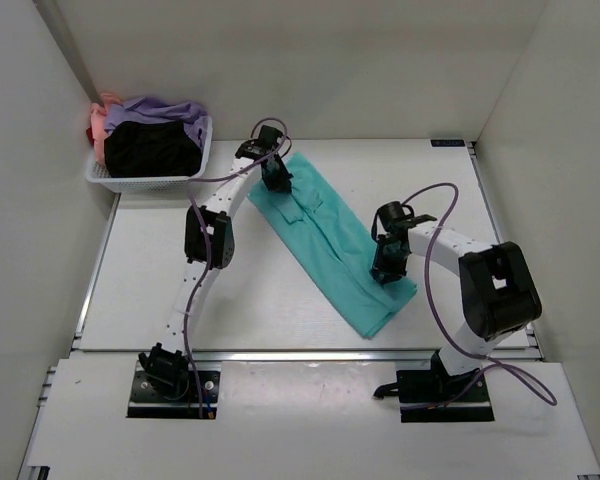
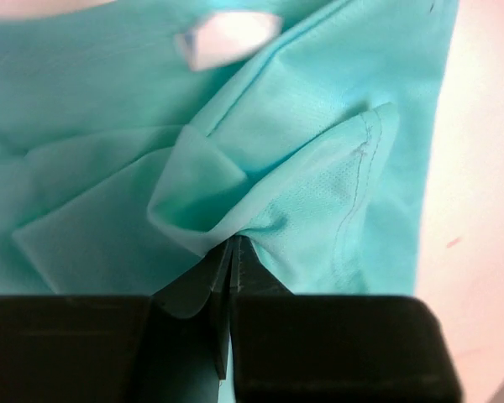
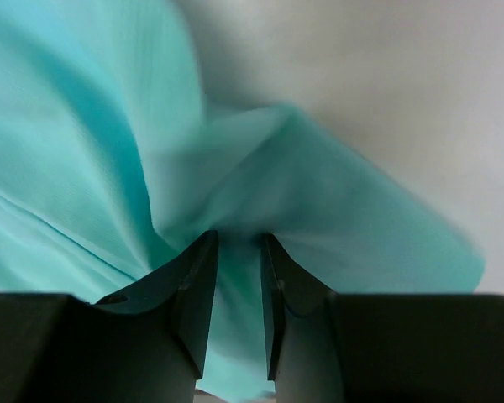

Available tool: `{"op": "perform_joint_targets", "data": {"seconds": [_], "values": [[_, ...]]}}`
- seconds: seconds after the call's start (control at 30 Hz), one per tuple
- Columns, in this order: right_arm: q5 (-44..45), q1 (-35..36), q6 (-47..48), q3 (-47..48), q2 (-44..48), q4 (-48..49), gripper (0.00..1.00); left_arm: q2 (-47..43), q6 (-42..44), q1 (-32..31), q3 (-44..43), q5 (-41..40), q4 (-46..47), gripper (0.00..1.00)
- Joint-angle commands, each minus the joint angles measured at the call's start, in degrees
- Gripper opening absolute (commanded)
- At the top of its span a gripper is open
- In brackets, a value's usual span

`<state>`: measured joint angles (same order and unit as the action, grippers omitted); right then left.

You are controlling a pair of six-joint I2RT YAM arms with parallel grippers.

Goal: Fold and stack the t-shirts
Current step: Rotate the tshirt 90 degrees

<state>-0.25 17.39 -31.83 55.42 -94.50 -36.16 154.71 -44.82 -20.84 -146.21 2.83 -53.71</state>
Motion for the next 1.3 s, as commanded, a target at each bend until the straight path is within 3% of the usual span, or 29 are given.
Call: {"op": "perform_joint_targets", "data": {"seconds": [0.0,0.17,0.33,0.53,0.7,0.87,1.07,1.2,1.27], "values": [[-1.7,4.7,-11.8,-2.6,3.0,0.8,0.24,10.2,-0.2,2.4,-13.5,3.0,-7.9,0.11],[-2.4,13.0,-19.2,-4.4,2.8,5.8,0.22,1.9,1.8,1.6,4.9,4.9,6.8,0.13],[-2.6,20.9,-25.6,-5.5,0.5,12.4,0.22,6.8,0.8,1.7,-3.9,9.4,11.8,0.17],[-4.8,27.5,-30.9,-5.9,-3.5,20.3,0.22,9.5,-1.8,3.3,-0.4,13.4,22.5,0.16],[-0.6,27.5,-29.2,-1.6,-5.2,13.8,0.23,10.6,-4.0,4.0,-5.7,15.7,27.0,0.16],[7.7,26.9,-23.1,8.4,-3.9,-2.1,0.23,0.2,-2.4,3.5,-5.7,15.8,25.7,0.16],[7.6,23.8,-15.5,8.8,6.6,-4.9,0.28,-18.9,4.5,1.6,8.6,16.7,17.1,0.23],[2.5,19.0,-12.4,0.9,13.1,-5.2,0.29,-38.2,11.7,-0.9,35.4,11.7,12.8,0.27],[-1.3,16.7,-11.1,-3.3,17.3,-3.6,0.29,-47.1,12.7,-1.4,55.1,10.9,14.8,0.35]]}}
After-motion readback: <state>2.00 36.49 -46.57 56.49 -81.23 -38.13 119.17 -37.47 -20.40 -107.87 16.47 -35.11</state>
